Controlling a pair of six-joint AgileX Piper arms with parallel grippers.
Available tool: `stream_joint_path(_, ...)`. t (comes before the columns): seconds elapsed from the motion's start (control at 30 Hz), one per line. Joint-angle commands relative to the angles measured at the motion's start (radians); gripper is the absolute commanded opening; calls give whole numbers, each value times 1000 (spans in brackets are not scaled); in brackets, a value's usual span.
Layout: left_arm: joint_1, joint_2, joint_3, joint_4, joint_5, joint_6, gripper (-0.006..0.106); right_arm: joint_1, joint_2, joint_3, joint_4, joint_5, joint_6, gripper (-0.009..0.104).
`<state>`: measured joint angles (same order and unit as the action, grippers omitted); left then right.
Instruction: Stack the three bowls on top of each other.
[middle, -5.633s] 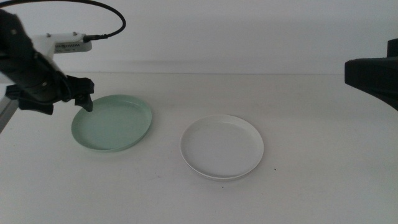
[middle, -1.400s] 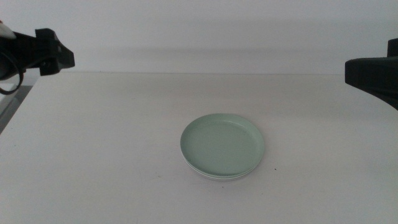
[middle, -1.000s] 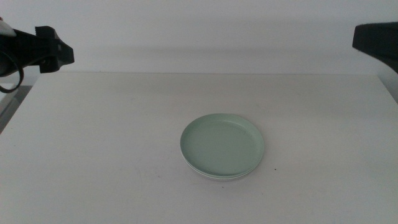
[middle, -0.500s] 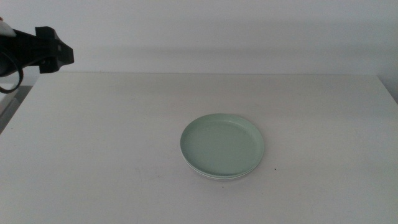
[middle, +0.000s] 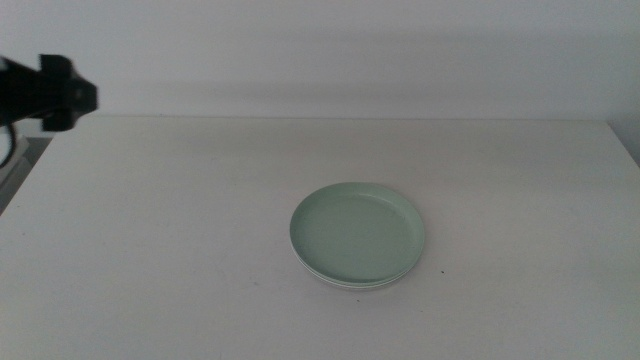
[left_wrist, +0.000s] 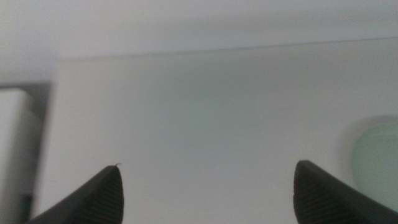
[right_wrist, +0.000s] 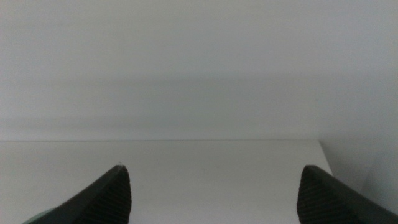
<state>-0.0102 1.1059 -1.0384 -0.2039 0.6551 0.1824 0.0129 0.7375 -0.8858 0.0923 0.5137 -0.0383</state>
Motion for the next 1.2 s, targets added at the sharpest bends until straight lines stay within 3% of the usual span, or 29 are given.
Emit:
stream_joint_path(0.0, 0, -64, 34, 77, -38, 1, 94, -4, -4, 7, 1, -11, -10, 69)
stream_joint_path(0.13, 0, -176, 89, 127, -50, 1, 94, -3, -4, 7, -4, -13, -10, 69)
stream_joint_path(0.4, 0, -406, 153, 127, -51, 1, 94, -3, -4, 7, 16, -2, -8, 69)
stream_joint_path(0.73, 0, -487, 154, 127, -53, 3, 94, -3, -4, 7, 16, -2, -8, 69)
stream_joint_path(1.17, 0, -682, 501, 55, -233, 3, 94, -3, -4, 7, 19, -11, -8, 69)
